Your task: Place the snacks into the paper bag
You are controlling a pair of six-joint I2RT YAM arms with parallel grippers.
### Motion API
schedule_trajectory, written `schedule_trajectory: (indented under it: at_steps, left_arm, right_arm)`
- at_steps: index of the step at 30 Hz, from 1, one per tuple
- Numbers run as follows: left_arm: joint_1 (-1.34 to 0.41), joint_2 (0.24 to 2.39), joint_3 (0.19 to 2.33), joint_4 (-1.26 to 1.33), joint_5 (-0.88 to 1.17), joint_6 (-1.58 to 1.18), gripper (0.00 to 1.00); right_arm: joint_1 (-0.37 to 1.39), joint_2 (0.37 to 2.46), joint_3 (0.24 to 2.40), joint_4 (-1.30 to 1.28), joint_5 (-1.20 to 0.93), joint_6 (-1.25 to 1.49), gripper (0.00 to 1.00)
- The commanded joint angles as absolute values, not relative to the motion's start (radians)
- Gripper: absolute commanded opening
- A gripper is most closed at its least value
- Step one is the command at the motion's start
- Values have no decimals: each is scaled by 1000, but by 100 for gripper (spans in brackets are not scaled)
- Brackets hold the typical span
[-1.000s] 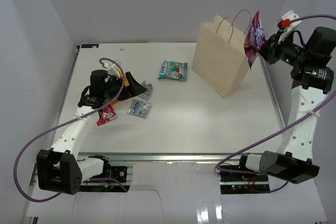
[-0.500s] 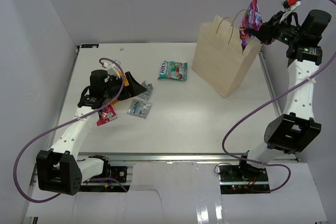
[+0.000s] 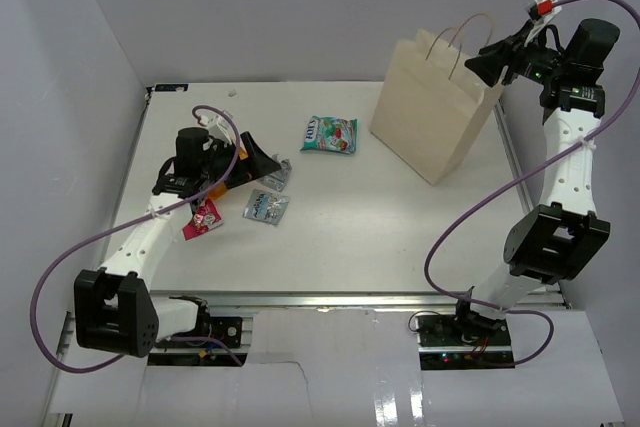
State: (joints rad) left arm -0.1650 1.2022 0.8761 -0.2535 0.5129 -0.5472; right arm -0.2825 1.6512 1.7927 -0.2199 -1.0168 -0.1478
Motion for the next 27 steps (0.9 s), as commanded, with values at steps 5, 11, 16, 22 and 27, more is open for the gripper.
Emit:
schedule_trajectory:
  at_steps: [5,11,16,22,27]
  left_arm:
    - [-186,1348,1011,-232,485,-601,98]
    - [-247,1590,1239,-337,275,-617,98]
    - [-281,1940,1523,-442,170,-569,98]
    - [-295,2247,1870,-477,164,-569,98]
    - [-311,2397,2075,-476,164,-587,97]
  right_arm:
    - [-268,1562,1767,-210,-1032,-164,58]
    - [-270,1427,1740,-400,-953,-250,62]
    - [-278,1289,1568,-702,-798,-452,74]
    - [-305,1140,1312,-906,-716,-659,75]
    - [-305,1082,1181,-976,-762,-707,78]
